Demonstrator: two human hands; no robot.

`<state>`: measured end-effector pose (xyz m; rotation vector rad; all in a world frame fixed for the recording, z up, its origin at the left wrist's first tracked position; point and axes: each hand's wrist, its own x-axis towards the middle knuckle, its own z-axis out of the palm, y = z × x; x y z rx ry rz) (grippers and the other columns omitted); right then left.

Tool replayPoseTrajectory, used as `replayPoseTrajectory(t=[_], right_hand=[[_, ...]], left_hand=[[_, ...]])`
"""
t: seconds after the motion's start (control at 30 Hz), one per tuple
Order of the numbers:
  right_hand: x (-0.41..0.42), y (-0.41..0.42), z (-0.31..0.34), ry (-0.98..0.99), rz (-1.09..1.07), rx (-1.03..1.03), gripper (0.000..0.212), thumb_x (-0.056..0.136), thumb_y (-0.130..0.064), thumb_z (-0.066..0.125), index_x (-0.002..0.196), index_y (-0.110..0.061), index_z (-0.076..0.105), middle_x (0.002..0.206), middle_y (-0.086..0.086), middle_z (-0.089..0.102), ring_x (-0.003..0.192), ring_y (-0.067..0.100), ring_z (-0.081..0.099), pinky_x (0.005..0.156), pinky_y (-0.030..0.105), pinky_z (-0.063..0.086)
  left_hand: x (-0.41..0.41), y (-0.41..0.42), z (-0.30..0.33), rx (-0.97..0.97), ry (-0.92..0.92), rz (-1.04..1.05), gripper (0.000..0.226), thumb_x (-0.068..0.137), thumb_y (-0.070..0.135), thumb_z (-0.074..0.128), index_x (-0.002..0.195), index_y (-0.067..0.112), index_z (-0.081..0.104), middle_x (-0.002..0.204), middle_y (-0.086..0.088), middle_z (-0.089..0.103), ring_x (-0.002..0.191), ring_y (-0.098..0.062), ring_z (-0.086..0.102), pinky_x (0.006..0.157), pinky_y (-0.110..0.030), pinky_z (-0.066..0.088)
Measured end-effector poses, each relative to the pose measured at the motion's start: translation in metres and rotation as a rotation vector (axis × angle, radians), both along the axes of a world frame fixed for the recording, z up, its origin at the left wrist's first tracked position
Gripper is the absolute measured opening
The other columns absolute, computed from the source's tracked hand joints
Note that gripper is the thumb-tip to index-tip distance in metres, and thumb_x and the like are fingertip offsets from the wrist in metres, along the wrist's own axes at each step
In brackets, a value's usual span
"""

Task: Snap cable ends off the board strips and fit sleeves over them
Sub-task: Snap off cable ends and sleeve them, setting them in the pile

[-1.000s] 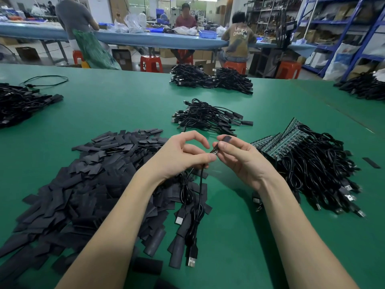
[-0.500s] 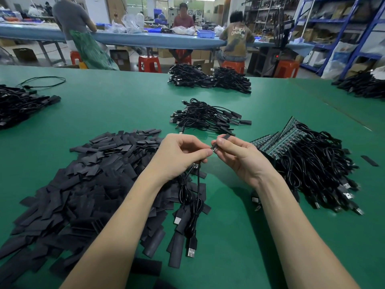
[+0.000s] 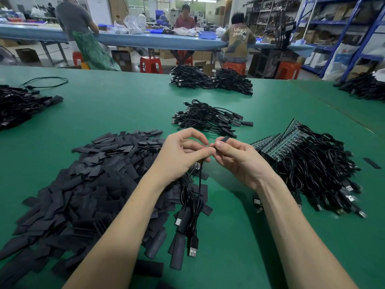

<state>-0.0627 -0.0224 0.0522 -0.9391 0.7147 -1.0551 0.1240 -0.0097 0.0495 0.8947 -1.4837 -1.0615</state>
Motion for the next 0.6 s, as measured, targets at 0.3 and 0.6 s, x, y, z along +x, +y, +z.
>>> replayPoseTrajectory(t=[0.3,0.6], right_hand=[[0.0044,0.0003,0.0018,0.056,-0.122,-0.15,0.042,0.078,-0.018,0.078,0.118,-0.016,0.066,0.098,0.014,0.076,0.082,0.02,0.072,0.077,0.028,0.059],[0.009,0.0026,0.0012,0.054,-0.205,-0.185,0.021,0.09,-0.005,0.069,0.11,-0.012,0.071,0.091,0.014,0.074,0.081,0.019,0.071,0.077,0.027,0.059]], left_hand=[[-0.0073,-0.003,-0.0036,-0.01,0.061,-0.013,0.016,0.081,0.003,0.081,0.083,0.012,0.069,0.075,-0.011,0.075,0.072,-0.02,0.074,0.073,-0.023,0.057],[-0.0073,-0.002,-0.0037,0.028,0.047,0.005,0.017,0.08,0.001,0.081,0.084,0.012,0.069,0.082,-0.017,0.077,0.074,-0.021,0.075,0.075,-0.023,0.057]])
